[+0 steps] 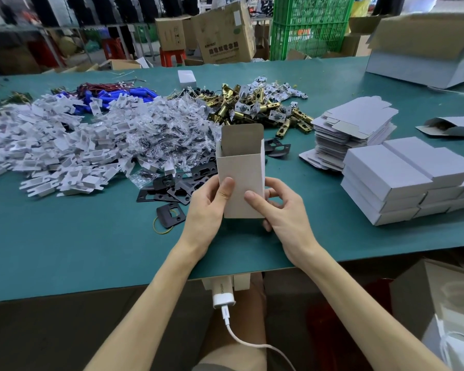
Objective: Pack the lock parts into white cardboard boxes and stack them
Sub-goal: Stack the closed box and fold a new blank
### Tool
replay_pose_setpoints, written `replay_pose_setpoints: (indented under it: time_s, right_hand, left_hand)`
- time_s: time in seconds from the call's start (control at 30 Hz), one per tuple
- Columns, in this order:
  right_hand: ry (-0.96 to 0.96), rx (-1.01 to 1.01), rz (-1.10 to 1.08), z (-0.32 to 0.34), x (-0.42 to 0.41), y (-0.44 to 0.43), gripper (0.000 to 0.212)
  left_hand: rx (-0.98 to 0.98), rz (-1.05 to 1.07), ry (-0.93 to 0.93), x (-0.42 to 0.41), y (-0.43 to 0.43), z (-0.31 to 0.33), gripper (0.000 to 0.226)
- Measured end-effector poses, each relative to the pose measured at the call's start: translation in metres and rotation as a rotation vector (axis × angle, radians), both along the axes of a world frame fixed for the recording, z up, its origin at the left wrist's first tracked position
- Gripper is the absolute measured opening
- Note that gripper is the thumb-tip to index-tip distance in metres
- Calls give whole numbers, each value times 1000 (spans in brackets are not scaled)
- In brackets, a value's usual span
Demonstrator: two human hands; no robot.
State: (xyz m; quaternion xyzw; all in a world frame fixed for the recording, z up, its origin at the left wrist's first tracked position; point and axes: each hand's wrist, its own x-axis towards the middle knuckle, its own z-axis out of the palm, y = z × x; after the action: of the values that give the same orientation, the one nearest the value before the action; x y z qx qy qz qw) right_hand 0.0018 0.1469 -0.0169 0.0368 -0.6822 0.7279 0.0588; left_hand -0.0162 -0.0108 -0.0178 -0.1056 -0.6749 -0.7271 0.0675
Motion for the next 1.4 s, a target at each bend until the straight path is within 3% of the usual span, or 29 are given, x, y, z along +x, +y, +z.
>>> replay_pose_setpoints:
  time_s: [0.33, 0.6, 0.73, 0.83, 0.93, 1.03, 1.2, 1.3, 1.4]
  right_hand:
    - [-38, -73, -62, -3, -7, -1, 33]
    - [-127, -161, -114, -4, -14, 2, 13]
    - [67, 198, -281, 15, -59, 10, 17]
    - [130, 588, -368, 36, -127, 19, 17]
    - [78, 948, -371, 47, -189, 27, 26]
    - [-100, 1273, -296, 41, -227, 27, 40]
    - [-310, 1316, -199, 19, -245, 23, 56]
    - [-265, 1284, -265, 14, -244, 27, 60]
    - [-209, 1321, -293, 16, -240, 34, 51]
  left_hand:
    - [-37, 29, -165, -28, -5, 15, 51]
    - [-40, 106, -94, -50, 16, 7, 40]
    - [0, 120, 0, -49, 24, 4, 36]
    - [61, 169, -12, -50, 23, 1, 30]
    - [39, 179, -31, -52, 21, 1, 28]
    - [17, 157, -70, -53, 23, 2, 38]
    - [23, 157, -100, -53, 22, 1, 43]
    - [9, 153, -113, -53, 22, 0, 42]
    - [-9, 143, -112, -54, 23, 0, 46]
